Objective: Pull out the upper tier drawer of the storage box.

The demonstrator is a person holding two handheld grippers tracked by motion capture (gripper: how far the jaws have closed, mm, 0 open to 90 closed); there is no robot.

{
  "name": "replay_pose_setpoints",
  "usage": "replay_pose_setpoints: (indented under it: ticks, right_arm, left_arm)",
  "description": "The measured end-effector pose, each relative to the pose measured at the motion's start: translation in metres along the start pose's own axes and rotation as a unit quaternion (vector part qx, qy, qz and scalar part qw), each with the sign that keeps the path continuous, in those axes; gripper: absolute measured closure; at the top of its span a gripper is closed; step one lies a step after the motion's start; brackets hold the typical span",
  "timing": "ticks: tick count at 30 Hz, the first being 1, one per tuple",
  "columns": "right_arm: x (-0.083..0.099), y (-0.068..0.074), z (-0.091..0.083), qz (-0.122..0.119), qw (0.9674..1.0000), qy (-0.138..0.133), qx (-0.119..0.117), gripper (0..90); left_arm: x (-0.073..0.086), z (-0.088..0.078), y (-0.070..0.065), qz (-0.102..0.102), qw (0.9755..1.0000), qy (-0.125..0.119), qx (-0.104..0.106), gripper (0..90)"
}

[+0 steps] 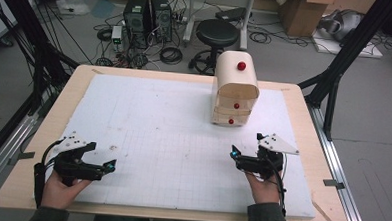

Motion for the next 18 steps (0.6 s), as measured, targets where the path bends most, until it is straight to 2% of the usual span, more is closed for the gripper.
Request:
replay_pose_setpoints:
  ticks: [4, 5, 10, 11, 14, 18]
  right_arm:
    - [-0.003, 0.001, 0.006, 0.004, 0.9999, 0.0, 0.009, 5.7]
    - [-0.005, 0.001, 0.01, 0.002, 0.9997, -0.001, 0.024, 5.7]
    - [-0.009, 0.0, 0.016, 0.01, 0.9988, -0.009, 0.046, 5.7]
    - [-0.011, -0.002, 0.019, 0.013, 0.9981, -0.011, 0.06, 5.7]
    - [-0.015, -0.005, 0.023, 0.019, 0.9967, -0.02, 0.076, 5.7]
    - [-0.022, -0.004, 0.03, 0.025, 0.9963, -0.028, 0.077, 5.7]
  left_arm:
    - [0.0, 0.0, 0.0, 0.0, 1.0, 0.0, 0.002, 1.8]
    - [0.0, 0.0, 0.0, -0.002, 1.0, 0.0, 0.001, 1.7]
    - [0.0, 0.0, 0.001, -0.003, 1.0, 0.001, 0.0, 1.7]
    - [0.0, 0.0, 0.002, -0.003, 1.0, -0.001, 0.0, 1.8]
    - [0.0, -0.001, 0.003, -0.003, 1.0, -0.001, -0.001, 1.7]
    - [0.0, -0.001, 0.003, -0.003, 1.0, 0.0, -0.002, 1.7]
Point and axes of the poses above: each handheld gripper's, and its own axes: z roughly forward along the jaws, x roughly out of its underside, y roughly to its left, the point moved 5 cm from there along z, roughly forward along the jaws, and after that the axes turned 12 degrees about -y, right-handed, at the moved point
